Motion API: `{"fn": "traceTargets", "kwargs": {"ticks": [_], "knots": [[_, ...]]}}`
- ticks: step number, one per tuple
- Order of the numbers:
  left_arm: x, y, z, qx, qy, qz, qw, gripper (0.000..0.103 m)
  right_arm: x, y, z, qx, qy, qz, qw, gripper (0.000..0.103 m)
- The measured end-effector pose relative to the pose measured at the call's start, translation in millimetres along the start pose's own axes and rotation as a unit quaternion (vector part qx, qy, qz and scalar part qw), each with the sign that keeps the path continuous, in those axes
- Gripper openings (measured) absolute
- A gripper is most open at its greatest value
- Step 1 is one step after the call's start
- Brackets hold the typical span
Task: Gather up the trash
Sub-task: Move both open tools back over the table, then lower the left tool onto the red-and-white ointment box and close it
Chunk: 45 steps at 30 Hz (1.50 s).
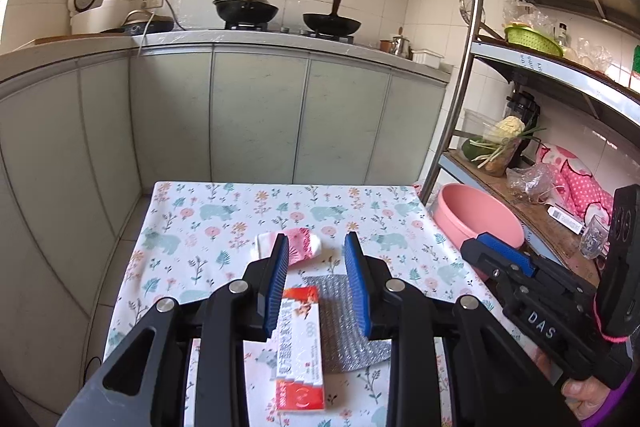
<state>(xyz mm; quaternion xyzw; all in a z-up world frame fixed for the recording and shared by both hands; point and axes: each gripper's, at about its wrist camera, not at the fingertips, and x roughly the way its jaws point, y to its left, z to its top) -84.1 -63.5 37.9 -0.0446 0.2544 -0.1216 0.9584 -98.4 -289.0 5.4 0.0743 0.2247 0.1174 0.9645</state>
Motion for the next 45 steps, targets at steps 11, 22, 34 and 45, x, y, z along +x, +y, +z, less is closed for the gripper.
{"fn": "traceTargets", "kwargs": {"ticks": [11, 22, 34, 45], "knots": [[-7.0, 41.2, -22.0, -0.078, 0.023, 0.033, 0.9962, 0.028, 21.9, -0.6, -9.2, -0.003, 0.044, 0.019, 0.999, 0.024], [-0.5, 44.3, -30.2, -0.088, 0.039, 0.013, 0.9953, 0.038, 28.5, -14.0, -25.1, 0.001, 0.074, 0.011, 0.997, 0.024], [20.2, 34.0, -39.5, -0.070, 0.099, -0.028, 0.9922, 0.038, 41.3, -29.3, -46.1, 0.007, 0.160, 0.045, 0.986, 0.037], [24.0, 37.5, -41.9, -0.074, 0.104, -0.042, 0.9909, 0.038, 76.4, -38.5, -51.9, 0.108, 0.243, 0.088, 0.960, 0.044]]}}
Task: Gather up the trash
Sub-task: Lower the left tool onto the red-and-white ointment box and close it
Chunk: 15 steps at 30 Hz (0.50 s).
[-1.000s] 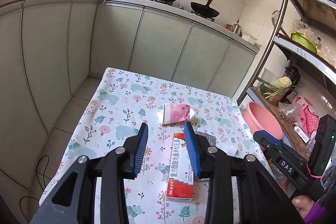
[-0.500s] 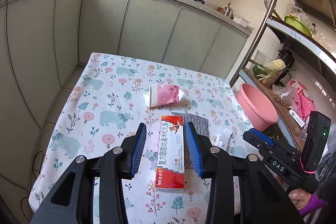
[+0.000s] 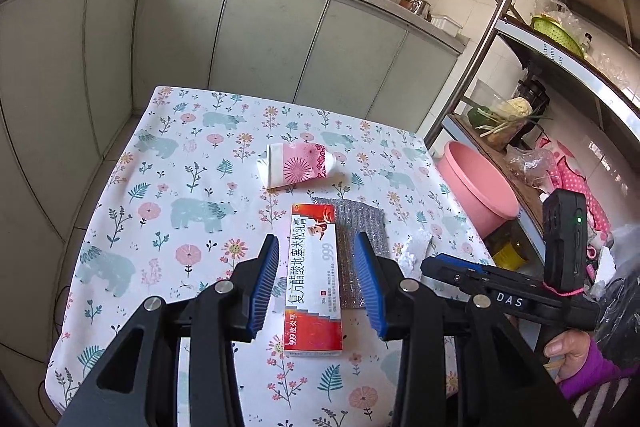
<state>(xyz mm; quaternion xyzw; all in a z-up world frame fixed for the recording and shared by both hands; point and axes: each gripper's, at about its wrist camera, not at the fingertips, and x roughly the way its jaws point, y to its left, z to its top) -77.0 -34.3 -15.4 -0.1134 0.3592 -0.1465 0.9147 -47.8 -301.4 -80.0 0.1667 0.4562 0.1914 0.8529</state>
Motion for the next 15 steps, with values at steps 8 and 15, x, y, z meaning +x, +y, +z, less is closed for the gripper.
{"fn": "traceTargets", "kwargs": {"ticks": [8, 15], "knots": [[4.8, 5.7, 0.1, -0.008, 0.013, -0.002, 0.9999, 0.038, 9.5, -12.2, 6.3, 0.053, 0.019, -0.005, 0.998, 0.045], [31.8, -2.5, -3.0, 0.019, 0.069, -0.011, 0.9973, 0.038, 25.0, -8.7, 19.0, 0.059, 0.029, 0.009, 0.998, 0.045]]}}
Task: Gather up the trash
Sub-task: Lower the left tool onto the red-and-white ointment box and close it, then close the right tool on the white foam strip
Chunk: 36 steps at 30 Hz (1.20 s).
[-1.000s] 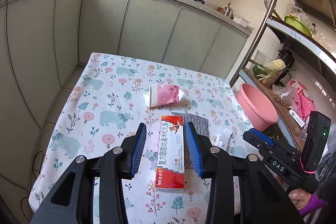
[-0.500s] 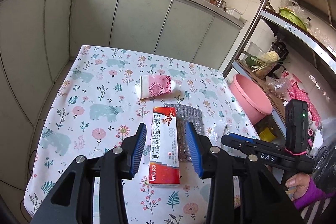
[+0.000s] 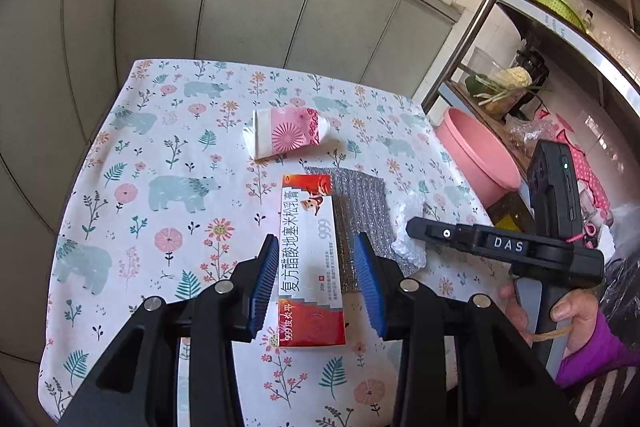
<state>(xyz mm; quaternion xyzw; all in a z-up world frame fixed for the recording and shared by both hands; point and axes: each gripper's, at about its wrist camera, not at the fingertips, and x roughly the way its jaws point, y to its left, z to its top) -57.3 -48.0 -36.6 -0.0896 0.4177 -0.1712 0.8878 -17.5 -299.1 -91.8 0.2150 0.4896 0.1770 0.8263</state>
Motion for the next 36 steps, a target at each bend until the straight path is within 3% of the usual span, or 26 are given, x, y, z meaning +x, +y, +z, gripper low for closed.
{"fn": "traceTargets", "kwargs": {"ticks": [7, 15, 29, 31, 36], "knots": [[28.0, -3.3, -1.2, 0.013, 0.054, 0.015, 0.9983, 0.038, 12.9, 15.3, 7.9, -0.041, -0.002, -0.023, 0.999, 0.045], [42.8, 7.3, -1.6, 0.000, 0.084, 0.054, 0.9950, 0.040, 13.4, 20.7, -3.1, -0.086, -0.009, -0.054, 0.995, 0.045], [41.9, 7.4, -2.6, -0.007, 0.085, 0.052, 0.9950, 0.041, 8.2, 22.8, -12.8, -0.115, -0.013, -0.075, 0.990, 0.045], [41.7, 7.0, -2.5, -0.007, 0.085, 0.053, 0.9949, 0.041, 7.4, 20.9, -12.9, -0.114, -0.015, -0.081, 0.990, 0.037], [41.8, 7.2, -2.7, -0.006, 0.086, 0.055, 0.9948, 0.041, 2.4, 17.5, -15.7, -0.113, -0.018, -0.077, 0.990, 0.035]]}}
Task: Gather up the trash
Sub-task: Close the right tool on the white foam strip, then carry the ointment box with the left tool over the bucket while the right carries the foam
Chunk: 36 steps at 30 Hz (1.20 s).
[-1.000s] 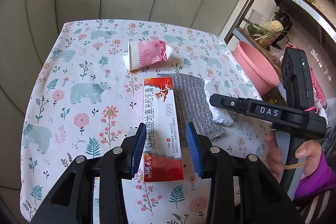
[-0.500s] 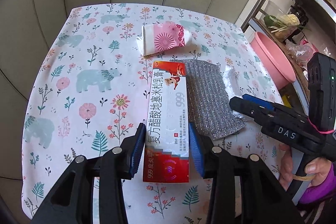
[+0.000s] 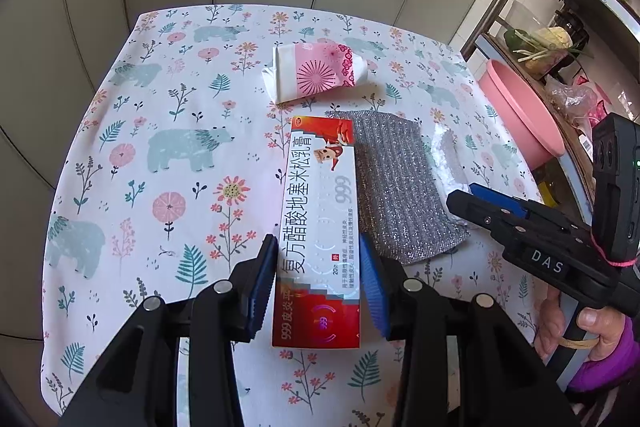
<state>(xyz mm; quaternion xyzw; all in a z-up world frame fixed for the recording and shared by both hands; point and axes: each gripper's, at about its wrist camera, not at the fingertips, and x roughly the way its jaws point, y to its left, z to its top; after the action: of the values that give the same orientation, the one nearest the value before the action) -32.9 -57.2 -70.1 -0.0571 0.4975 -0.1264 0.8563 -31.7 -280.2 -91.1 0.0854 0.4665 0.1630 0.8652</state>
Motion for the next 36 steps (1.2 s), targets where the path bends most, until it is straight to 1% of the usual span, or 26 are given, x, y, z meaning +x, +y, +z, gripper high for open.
{"fn": "traceTargets", "kwargs": {"ticks": [5, 8, 13, 16, 17, 21, 27, 31, 36], "knots": [[-2.5, 2.3, -0.9, -0.004, -0.008, -0.004, 1.0000, 0.039, -8.6, -3.7, -2.3, 0.005, -0.019, 0.004, 1.000, 0.035], [-10.8, 0.1, -0.6, 0.002, -0.029, -0.005, 0.9996, 0.038, -14.3, -4.6, -2.5, 0.004, -0.032, 0.005, 0.999, 0.035], [-30.6, -12.2, 2.5, 0.032, -0.080, -0.003, 0.9963, 0.038, -27.3, -4.7, -1.5, -0.001, -0.066, 0.011, 0.998, 0.035], [-45.2, -23.7, 7.2, 0.063, -0.124, 0.000, 0.9903, 0.038, -38.4, -7.0, 0.7, -0.003, -0.093, 0.010, 0.996, 0.035], [-48.4, -27.3, 9.9, 0.070, -0.133, -0.003, 0.9887, 0.038, -42.0, -8.1, 1.4, -0.002, -0.102, 0.010, 0.995, 0.035], [-58.3, -45.3, 24.4, 0.092, -0.166, -0.022, 0.9815, 0.038, -59.1, -16.9, 5.3, -0.001, -0.142, -0.002, 0.990, 0.035], [-63.5, -78.0, 51.0, 0.122, -0.207, -0.057, 0.9692, 0.038, -86.9, -39.3, 12.6, 0.007, -0.195, -0.042, 0.980, 0.035], [-56.9, -105.0, 71.2, 0.136, -0.217, -0.086, 0.9629, 0.038, -103.5, -62.1, 22.5, 0.024, -0.223, -0.068, 0.972, 0.035], [-41.7, -138.9, 92.9, 0.150, -0.214, -0.124, 0.9573, 0.039, -121.3, -94.0, 34.9, 0.050, -0.257, -0.107, 0.959, 0.035]]}}
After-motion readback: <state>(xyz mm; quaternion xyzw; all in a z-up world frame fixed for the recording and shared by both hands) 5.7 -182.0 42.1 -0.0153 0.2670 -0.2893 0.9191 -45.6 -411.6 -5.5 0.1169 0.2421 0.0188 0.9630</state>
